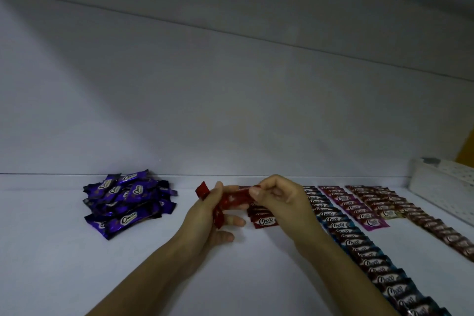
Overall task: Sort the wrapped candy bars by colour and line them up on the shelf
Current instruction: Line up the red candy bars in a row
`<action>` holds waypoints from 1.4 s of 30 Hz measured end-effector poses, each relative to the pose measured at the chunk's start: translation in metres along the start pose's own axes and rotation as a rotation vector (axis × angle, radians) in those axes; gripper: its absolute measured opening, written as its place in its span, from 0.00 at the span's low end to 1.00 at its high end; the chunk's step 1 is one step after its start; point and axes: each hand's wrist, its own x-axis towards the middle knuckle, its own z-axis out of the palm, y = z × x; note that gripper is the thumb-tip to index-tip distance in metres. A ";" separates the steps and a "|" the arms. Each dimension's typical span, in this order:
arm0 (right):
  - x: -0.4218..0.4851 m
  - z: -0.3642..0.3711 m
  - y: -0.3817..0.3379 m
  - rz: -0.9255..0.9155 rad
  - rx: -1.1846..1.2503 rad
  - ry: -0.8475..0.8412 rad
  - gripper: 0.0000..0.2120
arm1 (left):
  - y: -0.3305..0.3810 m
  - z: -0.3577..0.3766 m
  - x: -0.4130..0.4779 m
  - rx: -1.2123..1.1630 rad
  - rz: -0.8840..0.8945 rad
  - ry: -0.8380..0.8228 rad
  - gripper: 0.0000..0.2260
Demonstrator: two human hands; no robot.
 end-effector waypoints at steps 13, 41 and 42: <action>0.004 -0.005 -0.006 0.360 0.175 0.120 0.19 | 0.006 -0.013 -0.002 0.957 0.876 0.326 0.04; 0.003 -0.036 0.019 0.021 -0.985 -0.143 0.13 | -0.008 -0.009 -0.003 0.651 0.429 0.282 0.02; 0.003 -0.035 0.020 0.014 -0.992 -0.140 0.12 | -0.007 -0.007 -0.003 0.612 0.427 0.259 0.06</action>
